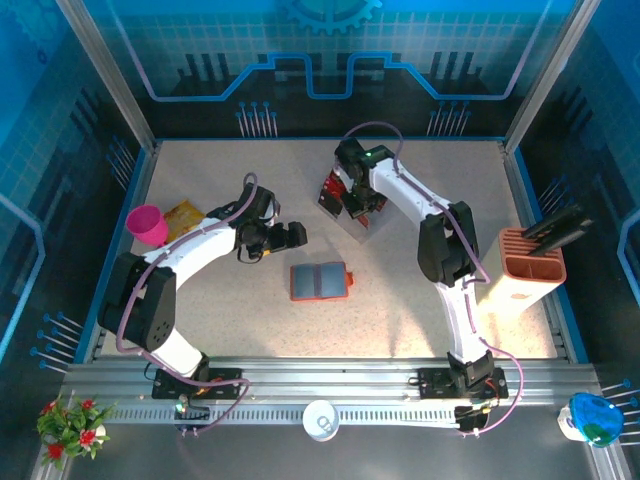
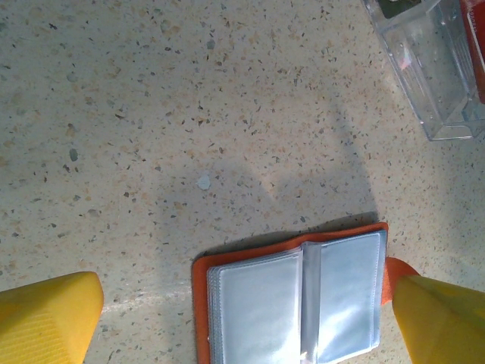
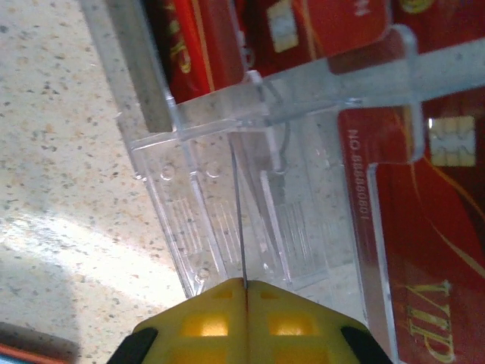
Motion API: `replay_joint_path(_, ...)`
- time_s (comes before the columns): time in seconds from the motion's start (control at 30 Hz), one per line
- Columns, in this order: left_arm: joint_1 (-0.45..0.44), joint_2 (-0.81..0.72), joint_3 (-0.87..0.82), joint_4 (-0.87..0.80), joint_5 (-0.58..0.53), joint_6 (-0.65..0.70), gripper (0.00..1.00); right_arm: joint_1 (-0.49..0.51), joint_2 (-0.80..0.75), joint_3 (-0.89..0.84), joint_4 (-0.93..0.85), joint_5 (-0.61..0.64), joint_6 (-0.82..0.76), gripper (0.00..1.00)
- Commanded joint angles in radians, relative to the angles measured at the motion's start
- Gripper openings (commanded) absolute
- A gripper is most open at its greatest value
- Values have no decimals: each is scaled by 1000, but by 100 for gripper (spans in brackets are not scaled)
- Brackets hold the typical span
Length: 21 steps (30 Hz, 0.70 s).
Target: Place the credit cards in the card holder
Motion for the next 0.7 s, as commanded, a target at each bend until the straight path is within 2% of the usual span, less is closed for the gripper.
replay_joint_path(0.0,-5,1,14,-21,30,5,99,32,-57,-19,14,-13,-72,0)
replay_joint_path(0.3,-5,-3,28,-54,18,32,99,63,-163,-74,46,12,-105,0)
replay_joint_path(0.67,-5,-12,27,-78,13,52,99,73,-388,-248,124,-64,25,0)
